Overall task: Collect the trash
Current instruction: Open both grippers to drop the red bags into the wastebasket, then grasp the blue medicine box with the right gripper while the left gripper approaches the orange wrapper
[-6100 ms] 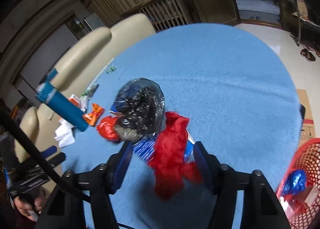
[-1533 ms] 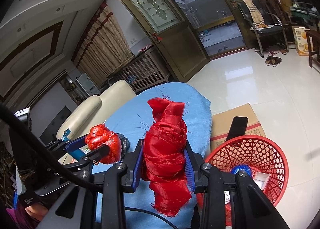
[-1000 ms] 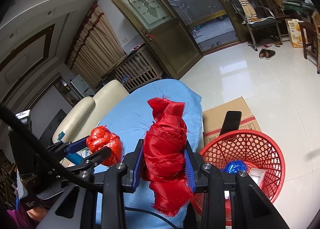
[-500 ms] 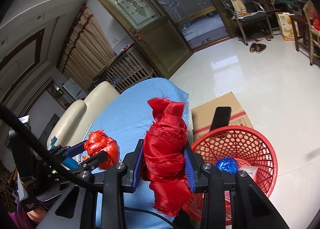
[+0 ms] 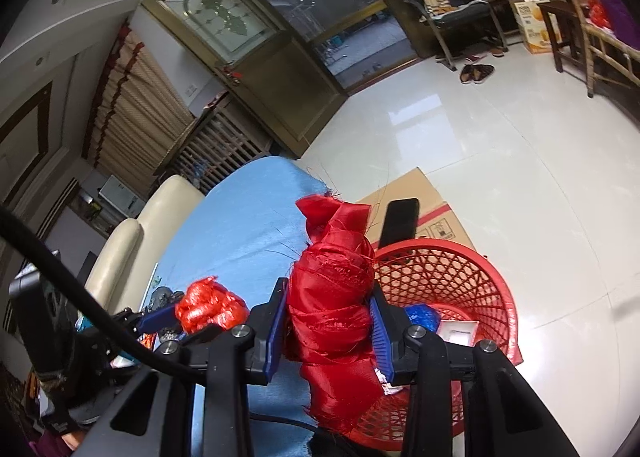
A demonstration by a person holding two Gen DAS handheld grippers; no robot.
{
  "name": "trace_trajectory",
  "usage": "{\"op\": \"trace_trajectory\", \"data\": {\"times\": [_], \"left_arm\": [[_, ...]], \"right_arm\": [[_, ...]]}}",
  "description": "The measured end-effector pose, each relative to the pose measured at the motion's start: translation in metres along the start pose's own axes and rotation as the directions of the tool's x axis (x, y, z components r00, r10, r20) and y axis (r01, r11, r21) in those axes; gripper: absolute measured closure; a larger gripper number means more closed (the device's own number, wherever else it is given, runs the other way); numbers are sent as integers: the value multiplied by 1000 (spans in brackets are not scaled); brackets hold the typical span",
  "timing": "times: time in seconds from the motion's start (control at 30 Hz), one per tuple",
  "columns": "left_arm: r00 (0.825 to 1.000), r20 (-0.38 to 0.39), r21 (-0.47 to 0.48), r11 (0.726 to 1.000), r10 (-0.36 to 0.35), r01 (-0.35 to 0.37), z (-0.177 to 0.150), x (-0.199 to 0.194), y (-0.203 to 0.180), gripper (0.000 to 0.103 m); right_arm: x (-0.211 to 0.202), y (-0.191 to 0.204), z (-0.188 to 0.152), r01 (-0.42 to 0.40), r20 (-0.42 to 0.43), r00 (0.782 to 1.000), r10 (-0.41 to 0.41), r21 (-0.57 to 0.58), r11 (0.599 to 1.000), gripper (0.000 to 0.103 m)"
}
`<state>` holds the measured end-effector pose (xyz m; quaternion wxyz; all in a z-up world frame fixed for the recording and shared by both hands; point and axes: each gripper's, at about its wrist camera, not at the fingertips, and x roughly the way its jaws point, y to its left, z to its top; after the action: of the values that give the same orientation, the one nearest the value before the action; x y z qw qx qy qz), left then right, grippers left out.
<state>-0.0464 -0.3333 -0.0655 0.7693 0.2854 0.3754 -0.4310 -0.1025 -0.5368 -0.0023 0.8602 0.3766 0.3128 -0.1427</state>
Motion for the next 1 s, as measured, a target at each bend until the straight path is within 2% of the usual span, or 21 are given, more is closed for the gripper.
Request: {"op": "trace_trajectory", "data": {"times": [0.17,0.27,0.47,0.77,0.9,1.0], "left_arm": [[999,-15,20,999,-44,45,-1,7,-13,45],[998,-22,33,998,-62,62,-3,9,-19,43],[998,-16,32,998,-60,60,-8,6,-18,43],[1000,-1,-21,999,-28,28,-26,-7,11,42],[1000,22,-60,998,22,-21,-40,-20,35,42],[997,28,-91,993,74,-71,-54,-29,53,33]], "right_arm": [[3,-12,1,6,-29,1000,-5,36,999,60],[5,-19,2,-3,-46,999,7,73,997,43],[4,-23,1,-4,-44,999,8,100,995,43],[12,-4,-2,-5,-60,998,8,51,999,43],[15,12,-5,-10,-70,998,11,19,1000,43],[17,25,-5,-20,-71,997,19,-5,1000,43]]}}
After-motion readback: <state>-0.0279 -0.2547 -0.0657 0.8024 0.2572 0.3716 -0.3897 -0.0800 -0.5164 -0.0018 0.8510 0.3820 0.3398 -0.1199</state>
